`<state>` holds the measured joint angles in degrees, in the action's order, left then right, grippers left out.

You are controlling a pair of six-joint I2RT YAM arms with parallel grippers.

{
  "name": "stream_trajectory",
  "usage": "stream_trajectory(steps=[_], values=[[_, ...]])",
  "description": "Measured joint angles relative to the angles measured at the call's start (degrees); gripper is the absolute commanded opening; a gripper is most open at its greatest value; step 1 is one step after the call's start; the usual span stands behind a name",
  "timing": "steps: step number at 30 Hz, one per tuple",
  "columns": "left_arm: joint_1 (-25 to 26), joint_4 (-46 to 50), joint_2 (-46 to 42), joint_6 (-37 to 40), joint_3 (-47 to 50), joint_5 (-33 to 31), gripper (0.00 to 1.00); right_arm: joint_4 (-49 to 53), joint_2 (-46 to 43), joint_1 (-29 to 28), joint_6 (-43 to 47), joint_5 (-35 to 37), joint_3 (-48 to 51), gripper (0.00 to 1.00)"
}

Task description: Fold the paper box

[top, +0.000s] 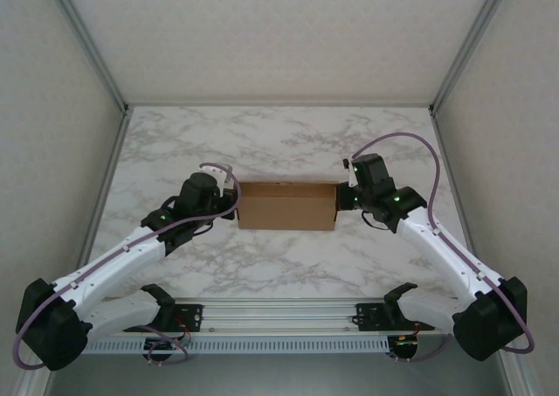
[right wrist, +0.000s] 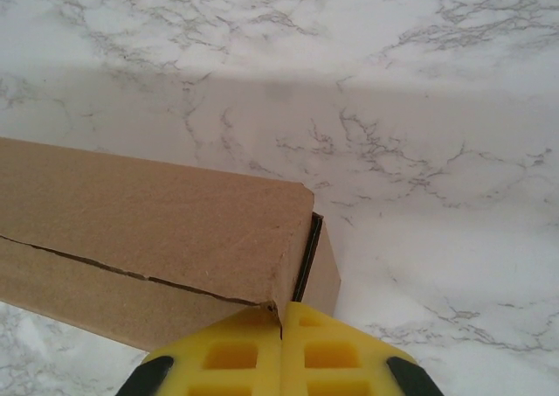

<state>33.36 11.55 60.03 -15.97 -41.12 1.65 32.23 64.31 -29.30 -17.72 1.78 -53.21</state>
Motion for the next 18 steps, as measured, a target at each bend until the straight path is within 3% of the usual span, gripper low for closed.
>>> stream_trajectory(steps=[7, 13, 15, 18], values=[[0.5, 0.0, 0.1, 0.0, 0.0, -0.6, 0.0, 3.4, -3.3, -0.3, -0.6, -0.1, 0.3, 0.29], [0.8, 0.0, 0.1, 0.0, 0.0, -1.3, 0.0, 6.0, -6.3, -0.3, 1.0, -1.9, -0.7, 0.38], [1.0, 0.0, 0.1, 0.1, 0.0, -1.4, 0.0, 6.1, -7.3, -0.3, 1.5, -3.7, -1.2, 0.34], [1.1, 0.0, 0.1, 0.1, 0.0, -1.5, 0.0, 6.0, -8.9, -0.3, 1.9, -7.0, -2.8, 0.18]])
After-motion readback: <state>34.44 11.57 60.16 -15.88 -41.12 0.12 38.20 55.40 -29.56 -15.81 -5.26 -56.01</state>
